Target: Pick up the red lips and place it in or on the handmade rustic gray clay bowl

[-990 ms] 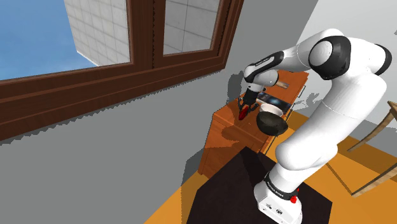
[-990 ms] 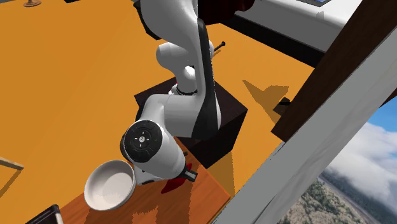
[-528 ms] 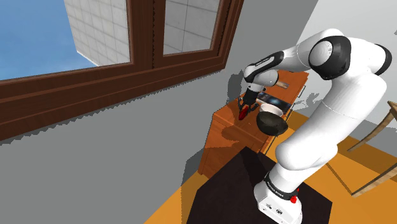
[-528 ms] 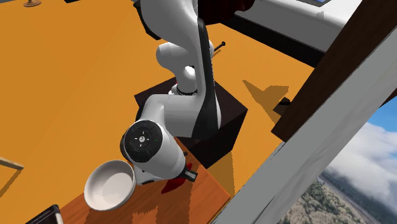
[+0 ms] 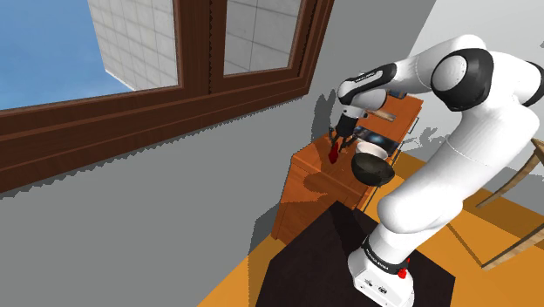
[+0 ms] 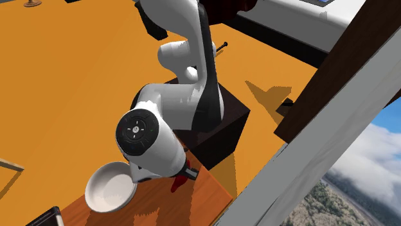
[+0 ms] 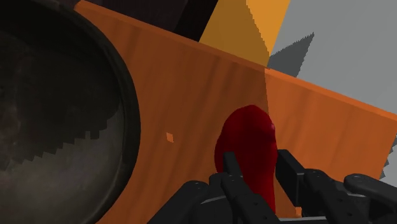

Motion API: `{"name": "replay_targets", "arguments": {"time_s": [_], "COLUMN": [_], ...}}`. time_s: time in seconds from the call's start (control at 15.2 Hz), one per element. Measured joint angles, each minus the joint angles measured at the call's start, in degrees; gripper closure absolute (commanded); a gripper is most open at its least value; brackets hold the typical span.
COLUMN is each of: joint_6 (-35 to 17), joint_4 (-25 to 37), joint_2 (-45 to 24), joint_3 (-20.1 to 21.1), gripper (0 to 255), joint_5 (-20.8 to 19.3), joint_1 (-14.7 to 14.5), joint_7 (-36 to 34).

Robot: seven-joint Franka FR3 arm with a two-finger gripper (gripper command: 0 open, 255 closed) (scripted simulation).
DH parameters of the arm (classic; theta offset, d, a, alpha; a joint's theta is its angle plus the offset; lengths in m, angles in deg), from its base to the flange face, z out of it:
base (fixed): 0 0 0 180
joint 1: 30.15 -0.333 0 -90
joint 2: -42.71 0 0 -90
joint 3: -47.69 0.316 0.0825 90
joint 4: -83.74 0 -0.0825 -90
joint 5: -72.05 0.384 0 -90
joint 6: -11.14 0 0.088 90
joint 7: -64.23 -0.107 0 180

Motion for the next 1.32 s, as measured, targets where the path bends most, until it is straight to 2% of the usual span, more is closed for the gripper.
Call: {"name": "replay_targets", "arguments": {"time_s": [1.32], "joint_6": [15.17], "joint_4": [9.25], "joint_2": [6.3], "joint_3": [0.53], "gripper": [255], "joint_5": [-2.07], "joint_1": [0.0], "joint_7": [-2.77]}}
